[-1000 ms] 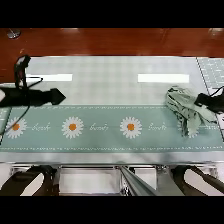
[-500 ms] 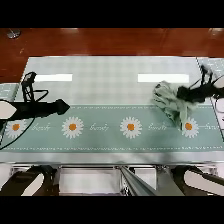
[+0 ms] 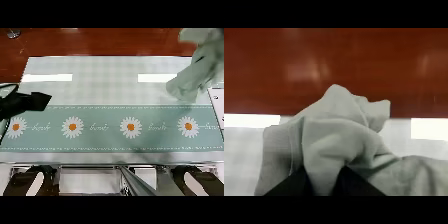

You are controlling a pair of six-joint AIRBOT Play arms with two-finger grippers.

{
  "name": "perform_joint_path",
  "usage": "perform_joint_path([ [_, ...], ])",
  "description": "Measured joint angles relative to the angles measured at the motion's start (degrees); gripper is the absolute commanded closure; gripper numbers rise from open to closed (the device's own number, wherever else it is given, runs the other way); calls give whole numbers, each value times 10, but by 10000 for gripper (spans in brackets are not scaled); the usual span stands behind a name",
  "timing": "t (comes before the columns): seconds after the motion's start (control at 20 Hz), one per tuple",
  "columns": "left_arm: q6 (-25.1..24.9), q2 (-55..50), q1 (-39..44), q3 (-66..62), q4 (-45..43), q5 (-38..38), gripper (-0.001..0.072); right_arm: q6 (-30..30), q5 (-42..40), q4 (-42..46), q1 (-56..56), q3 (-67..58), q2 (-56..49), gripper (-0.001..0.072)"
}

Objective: Fold the shirts.

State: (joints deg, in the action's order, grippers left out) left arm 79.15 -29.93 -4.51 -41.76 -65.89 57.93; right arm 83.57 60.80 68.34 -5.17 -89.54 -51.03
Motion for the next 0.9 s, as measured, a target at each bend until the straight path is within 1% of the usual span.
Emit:
perform_joint_path([
  [0.15,21,54,-3,59,6,8,6,-1,15,-10,49,-81,18,675],
  [0.3,29,72,-4,103,37,9,6,-2,37,-10,115,-123,12,675],
  [0.45,34,78,-4,122,56,2,6,5,92,-8,200,-113,-19,675],
  [0.55,34,80,-4,127,61,-12,6,16,100,-9,264,-68,-45,675],
  [0.65,36,80,-4,130,60,-30,7,34,77,-9,328,-1,-80,674],
  [0.75,37,77,-4,132,53,-44,6,51,31,-19,386,65,-129,674],
  [0.9,43,60,-4,133,55,-47,7,65,-37,-70,449,121,-235,673],
])
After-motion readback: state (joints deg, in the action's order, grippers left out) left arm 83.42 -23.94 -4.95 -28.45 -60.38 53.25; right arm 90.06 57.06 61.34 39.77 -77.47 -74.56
